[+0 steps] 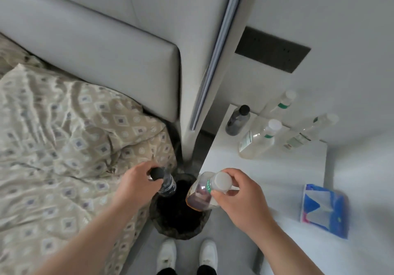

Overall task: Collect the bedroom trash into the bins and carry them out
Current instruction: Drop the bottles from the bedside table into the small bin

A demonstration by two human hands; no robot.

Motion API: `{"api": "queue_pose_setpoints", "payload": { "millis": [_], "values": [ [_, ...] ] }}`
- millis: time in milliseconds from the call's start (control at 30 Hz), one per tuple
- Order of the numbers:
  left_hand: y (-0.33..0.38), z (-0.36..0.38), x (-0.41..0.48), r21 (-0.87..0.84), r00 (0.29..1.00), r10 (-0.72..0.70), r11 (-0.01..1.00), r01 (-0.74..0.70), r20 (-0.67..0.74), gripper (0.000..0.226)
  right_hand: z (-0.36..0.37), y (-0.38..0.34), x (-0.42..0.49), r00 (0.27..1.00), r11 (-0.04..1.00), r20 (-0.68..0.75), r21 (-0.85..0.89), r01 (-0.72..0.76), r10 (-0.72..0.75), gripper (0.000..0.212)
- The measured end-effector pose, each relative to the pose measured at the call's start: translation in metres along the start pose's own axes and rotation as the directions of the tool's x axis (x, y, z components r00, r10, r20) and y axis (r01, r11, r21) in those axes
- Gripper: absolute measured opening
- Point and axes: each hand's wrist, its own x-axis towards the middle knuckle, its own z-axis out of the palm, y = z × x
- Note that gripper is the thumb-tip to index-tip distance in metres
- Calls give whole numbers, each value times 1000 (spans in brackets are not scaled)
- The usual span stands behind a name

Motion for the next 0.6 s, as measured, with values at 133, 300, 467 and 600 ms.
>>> {"api": "queue_pose_setpoints", "payload": {
  "millis": [133,300,467,600],
  "values": [
    [-52,51,27,8,996,-58,998,58,67,21,49,42,15,997,998,73,-57,-7,11,32],
    [-109,128,61,127,984,-133,985,118,114,33,104,105,37,989,993,132,-100,-59,72,35],
    [-159,208,103,182,973,-176,972,149,146,39,144,159,57,976,985,193,-159,-72,102,38],
    [-190,264,135,222,961,-209,961,166,183,25,167,192,73,976,981,184,-173,-87,119,40]
  ]
}}
